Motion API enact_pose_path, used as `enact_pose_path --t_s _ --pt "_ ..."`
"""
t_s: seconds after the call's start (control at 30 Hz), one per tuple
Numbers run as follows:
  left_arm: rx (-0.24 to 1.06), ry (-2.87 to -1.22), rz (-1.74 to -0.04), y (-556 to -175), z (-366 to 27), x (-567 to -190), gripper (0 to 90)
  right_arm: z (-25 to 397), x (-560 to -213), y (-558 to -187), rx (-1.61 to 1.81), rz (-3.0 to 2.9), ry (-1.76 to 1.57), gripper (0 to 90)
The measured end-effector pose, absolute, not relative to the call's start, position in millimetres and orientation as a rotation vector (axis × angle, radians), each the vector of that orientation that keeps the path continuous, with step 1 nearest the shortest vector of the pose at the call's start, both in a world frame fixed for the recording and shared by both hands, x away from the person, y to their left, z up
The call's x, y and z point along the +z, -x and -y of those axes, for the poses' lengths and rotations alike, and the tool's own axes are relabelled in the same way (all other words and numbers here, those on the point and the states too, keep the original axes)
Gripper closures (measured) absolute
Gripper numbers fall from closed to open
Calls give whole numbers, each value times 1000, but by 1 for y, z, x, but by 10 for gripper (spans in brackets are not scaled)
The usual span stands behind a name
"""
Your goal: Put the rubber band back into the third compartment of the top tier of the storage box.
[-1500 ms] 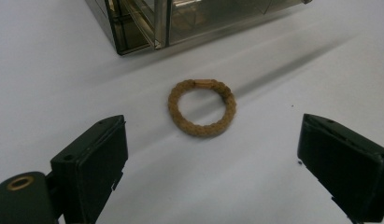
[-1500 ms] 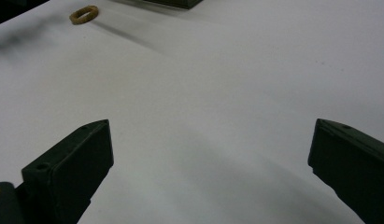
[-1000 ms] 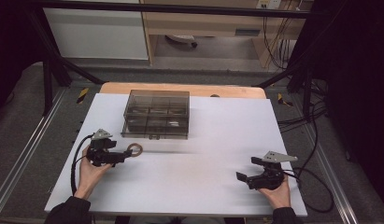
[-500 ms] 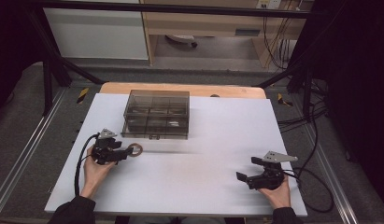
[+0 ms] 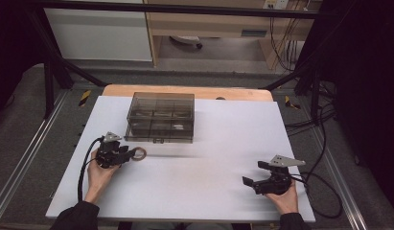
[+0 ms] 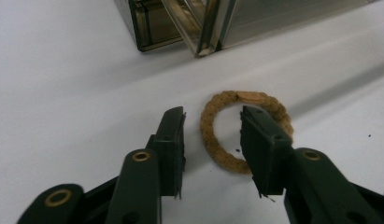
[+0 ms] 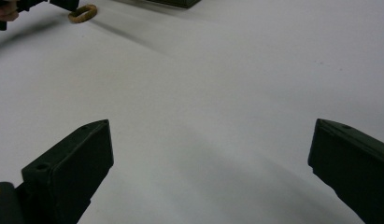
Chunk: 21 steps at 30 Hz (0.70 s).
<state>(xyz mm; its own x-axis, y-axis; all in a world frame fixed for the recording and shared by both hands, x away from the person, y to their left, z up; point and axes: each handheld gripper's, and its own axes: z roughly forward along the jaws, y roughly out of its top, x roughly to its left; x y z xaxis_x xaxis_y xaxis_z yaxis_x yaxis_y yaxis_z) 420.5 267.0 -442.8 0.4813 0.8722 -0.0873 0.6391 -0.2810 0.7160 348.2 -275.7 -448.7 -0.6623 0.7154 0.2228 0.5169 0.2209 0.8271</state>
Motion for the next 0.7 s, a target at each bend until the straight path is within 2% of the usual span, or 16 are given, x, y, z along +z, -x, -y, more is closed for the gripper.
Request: enact_pose_path --t_s 0.2,0.7 --pt "435 -2021 -1260 -421 -266 -444 678 276 -449 -348 1420 -2284 -1173 7" --pt "453 -2036 -1276 -421 -260 -448 788 276 -449 -348 1420 -2282 -1173 7"
